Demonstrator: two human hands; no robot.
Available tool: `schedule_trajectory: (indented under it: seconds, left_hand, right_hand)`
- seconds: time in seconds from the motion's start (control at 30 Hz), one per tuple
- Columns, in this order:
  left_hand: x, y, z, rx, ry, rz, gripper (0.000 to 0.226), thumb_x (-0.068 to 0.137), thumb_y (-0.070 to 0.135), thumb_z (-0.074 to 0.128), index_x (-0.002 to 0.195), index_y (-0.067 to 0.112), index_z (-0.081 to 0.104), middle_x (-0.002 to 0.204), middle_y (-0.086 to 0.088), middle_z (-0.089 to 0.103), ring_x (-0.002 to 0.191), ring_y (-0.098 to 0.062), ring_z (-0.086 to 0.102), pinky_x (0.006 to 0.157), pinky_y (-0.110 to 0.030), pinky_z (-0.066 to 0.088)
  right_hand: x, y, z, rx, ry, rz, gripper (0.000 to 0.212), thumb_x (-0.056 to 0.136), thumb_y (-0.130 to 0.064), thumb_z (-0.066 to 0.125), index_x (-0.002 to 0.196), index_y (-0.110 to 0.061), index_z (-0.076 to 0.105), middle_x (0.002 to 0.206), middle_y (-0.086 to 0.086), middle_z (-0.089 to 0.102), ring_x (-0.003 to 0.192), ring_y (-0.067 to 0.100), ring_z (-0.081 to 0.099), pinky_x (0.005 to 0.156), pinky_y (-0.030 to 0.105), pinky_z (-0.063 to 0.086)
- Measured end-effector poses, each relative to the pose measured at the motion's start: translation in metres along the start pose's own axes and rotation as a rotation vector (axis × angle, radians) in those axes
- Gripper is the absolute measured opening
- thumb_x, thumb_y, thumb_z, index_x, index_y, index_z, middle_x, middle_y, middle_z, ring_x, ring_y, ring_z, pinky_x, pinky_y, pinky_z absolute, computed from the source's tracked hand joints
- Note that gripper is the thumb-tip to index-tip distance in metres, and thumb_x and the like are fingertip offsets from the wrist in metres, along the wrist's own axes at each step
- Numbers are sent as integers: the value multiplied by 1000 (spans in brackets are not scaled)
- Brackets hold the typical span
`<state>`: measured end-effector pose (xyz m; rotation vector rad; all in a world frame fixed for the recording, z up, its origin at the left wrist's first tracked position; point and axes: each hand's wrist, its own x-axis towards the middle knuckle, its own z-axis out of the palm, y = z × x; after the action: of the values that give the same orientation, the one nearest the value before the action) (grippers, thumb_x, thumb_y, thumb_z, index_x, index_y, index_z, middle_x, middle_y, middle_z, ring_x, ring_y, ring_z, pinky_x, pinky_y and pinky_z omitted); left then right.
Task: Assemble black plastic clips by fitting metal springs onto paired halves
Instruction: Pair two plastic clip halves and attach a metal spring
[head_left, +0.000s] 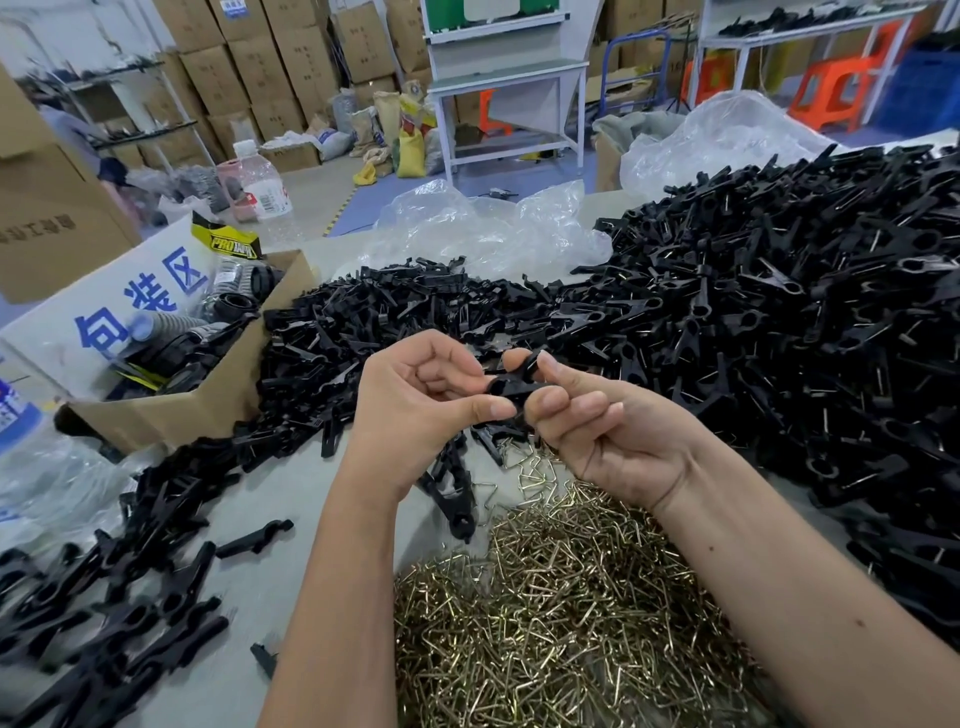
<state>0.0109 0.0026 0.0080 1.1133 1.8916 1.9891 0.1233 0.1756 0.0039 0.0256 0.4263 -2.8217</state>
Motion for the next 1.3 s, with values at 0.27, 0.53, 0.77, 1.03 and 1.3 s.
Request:
schedule_trajectory:
  seconds: [0.27,0.53,0.77,1.03,1.3]
  left_hand:
    - [2,0,0,84,43,12,37,50,28,100,77,22,75,71,-4,75,66,-12,69,64,-23,57]
    - [-3,2,-22,186,204,-85,19,76,23,92,86,19,77,78,-8,77,72,-16,72,68,-27,57]
    - [-2,-1,-39,770,225,-542,39,70,57,89,82,25,70,71,8,67,70,-6,63,60,-27,45]
    - [1,0,-29,790,55,-607,40,66,27,99,88,21,66,83,-3,71,73,-20,67,71,-35,58]
    - [-1,-2,-35,703,54,-596,36,64,1,95,84,19,71,86,-4,72,81,-23,70,76,-35,59]
  right_hand:
    - [-1,0,4,-27,54,-34,27,86,-2,65,112,2,70,66,13,54,39,10,56,31,17,45]
    - [3,0,3,-524,160,-360,25,93,-19,69,116,-14,78,69,3,60,48,5,52,37,12,42]
    - [3,-5,-4,-1149,692,-857,63,100,-4,65,155,-28,44,87,11,74,68,17,71,58,25,58]
    - [22,42,-5,-2206,321,-414,33,102,-26,62,134,-34,65,106,-15,65,92,8,64,84,28,55]
    - [26,49,-10,-2370,278,-385,24,106,-29,55,119,-31,74,118,-12,64,110,12,48,95,29,42]
